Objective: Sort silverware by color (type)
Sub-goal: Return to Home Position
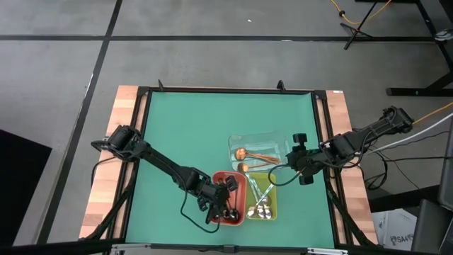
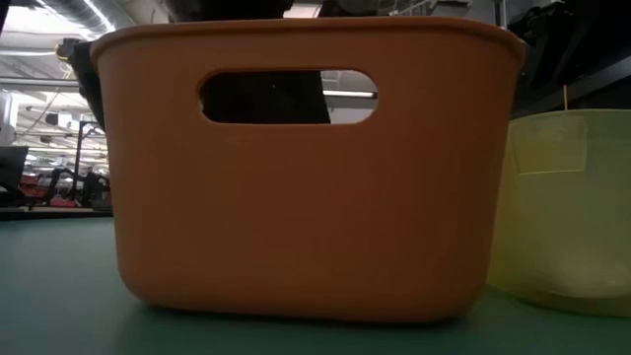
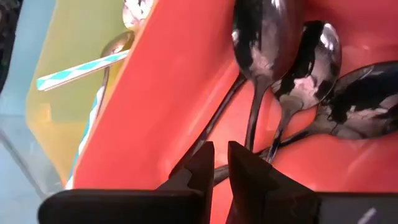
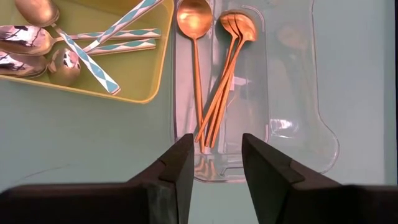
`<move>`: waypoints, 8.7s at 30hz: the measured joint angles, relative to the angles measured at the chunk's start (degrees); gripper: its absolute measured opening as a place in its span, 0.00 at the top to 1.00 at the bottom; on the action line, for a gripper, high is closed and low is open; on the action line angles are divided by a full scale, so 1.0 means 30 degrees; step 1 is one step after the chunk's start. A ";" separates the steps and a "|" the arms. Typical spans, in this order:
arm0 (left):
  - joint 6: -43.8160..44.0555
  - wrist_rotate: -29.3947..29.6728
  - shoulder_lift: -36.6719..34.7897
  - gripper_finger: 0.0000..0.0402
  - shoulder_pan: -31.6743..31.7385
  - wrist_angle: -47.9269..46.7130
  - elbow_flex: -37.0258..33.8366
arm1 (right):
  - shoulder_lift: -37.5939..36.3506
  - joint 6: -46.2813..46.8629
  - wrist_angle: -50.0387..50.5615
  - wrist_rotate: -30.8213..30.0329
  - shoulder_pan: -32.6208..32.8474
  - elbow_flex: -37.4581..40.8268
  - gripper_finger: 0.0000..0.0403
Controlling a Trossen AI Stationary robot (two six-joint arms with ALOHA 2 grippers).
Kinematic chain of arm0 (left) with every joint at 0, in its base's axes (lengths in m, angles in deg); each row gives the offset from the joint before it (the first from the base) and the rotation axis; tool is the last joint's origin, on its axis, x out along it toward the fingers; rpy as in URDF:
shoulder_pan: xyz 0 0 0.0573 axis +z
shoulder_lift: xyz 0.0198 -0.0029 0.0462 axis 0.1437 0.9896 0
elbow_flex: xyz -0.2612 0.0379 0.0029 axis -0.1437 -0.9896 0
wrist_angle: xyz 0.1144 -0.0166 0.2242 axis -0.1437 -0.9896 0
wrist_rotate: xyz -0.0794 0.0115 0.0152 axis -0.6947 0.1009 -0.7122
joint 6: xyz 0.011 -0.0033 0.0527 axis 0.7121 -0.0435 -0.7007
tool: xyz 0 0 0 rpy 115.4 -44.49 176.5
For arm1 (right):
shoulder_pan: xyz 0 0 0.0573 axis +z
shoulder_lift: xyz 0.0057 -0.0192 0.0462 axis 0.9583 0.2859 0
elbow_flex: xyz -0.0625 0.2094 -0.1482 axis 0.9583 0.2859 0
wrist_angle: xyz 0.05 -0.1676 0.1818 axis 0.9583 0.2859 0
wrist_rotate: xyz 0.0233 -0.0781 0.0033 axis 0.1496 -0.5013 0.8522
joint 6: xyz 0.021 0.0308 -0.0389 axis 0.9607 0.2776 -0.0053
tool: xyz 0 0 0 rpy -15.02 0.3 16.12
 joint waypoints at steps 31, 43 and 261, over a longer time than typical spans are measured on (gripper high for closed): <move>0.7893 0.2685 -1.3321 0.90 0.3977 -0.8534 0.0896 | 0.0000 -0.0007 0.0015 -0.0007 0.0007 0.0003 0.69; 1.0488 0.2915 -1.9532 0.90 0.4699 -1.2877 0.0163 | 0.0001 -0.0014 0.0006 -0.0007 0.0006 0.0000 0.69; 1.5488 -0.2244 -3.4060 0.90 1.1555 0.6185 -2.4640 | -1.6407 -0.6011 -2.0873 0.4856 -0.9122 1.8826 0.69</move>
